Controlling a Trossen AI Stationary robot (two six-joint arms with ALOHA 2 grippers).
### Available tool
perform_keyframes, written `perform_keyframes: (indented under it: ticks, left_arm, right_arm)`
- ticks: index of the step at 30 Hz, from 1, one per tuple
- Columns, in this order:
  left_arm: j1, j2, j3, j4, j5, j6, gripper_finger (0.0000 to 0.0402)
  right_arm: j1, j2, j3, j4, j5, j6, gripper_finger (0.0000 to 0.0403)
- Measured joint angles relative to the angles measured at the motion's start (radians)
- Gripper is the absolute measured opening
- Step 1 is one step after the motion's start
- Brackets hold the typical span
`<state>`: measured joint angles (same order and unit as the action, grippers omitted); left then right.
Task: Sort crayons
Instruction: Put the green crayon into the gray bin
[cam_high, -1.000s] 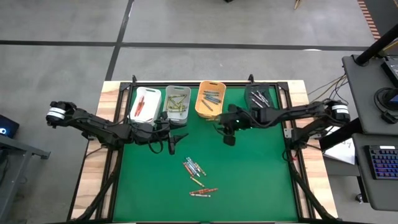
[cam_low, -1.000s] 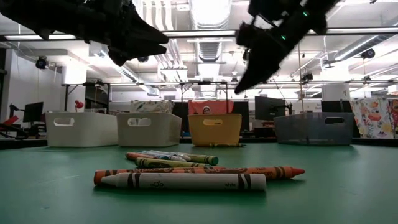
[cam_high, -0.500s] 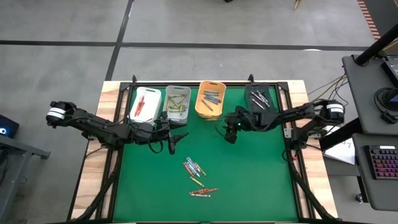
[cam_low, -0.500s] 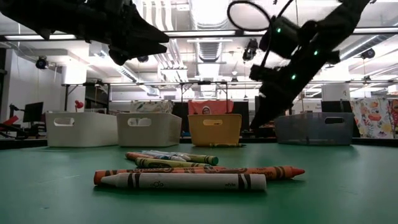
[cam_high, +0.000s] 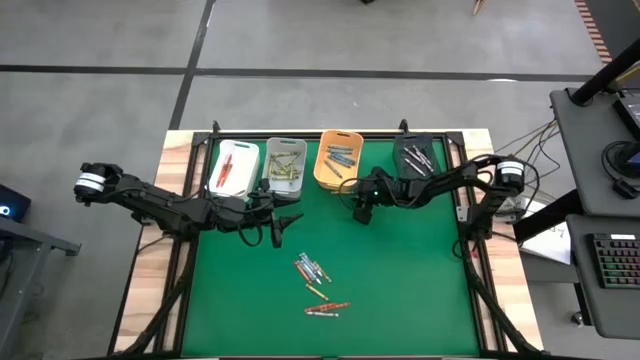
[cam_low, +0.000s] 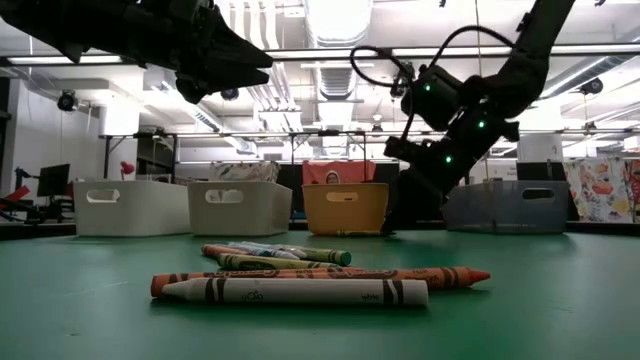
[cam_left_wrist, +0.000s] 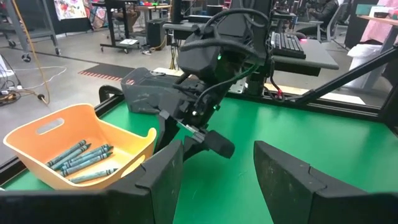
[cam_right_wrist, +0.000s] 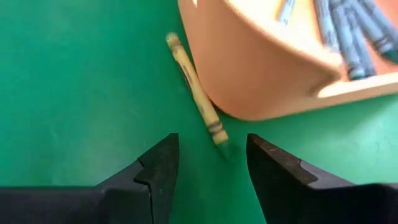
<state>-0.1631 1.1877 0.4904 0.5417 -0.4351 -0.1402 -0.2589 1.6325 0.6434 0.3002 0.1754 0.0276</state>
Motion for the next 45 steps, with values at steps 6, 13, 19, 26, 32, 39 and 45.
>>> perform_keyframes:
  ticks: [6, 13, 19, 26, 32, 39, 45]
  left_arm:
    - [0.0, 0.0, 0.0, 0.0, 0.0, 0.0, 0.018]
    - [0.0, 0.0, 0.0, 0.001, 0.0, 0.0, 0.018]
    - [0.0, 0.0, 0.0, 0.002, 0.0, 0.0, 0.018]
    - [0.0, 0.0, 0.0, 0.005, -0.001, 0.0, 0.018]
    - [0.0, -0.031, 0.023, -0.013, -0.002, -0.007, 0.018]
    - [0.0, -0.124, 0.049, -0.091, -0.002, 0.006, 0.018]
    - [0.0, -0.202, 0.051, -0.134, -0.002, 0.008, 0.018]
  right_arm:
    - [-0.011, 0.058, 0.001, 0.061, -0.044, -0.001, 0.0174]
    - [-0.01, 0.077, 0.002, 0.084, -0.052, -0.004, 0.0147]
    - [-0.01, 0.07, 0.002, 0.08, -0.061, -0.016, 0.0094]
    - [-0.01, 0.064, 0.002, 0.073, -0.086, -0.015, 0.0026]
    - [0.0, 0.021, -0.001, 0.031, -0.103, -0.008, 0.0011]
    - [0.044, -0.037, -0.002, -0.019, -0.158, 0.028, 0.001]
    - [0.122, -0.05, 0.065, -0.009, -0.16, 0.038, 0.0009]
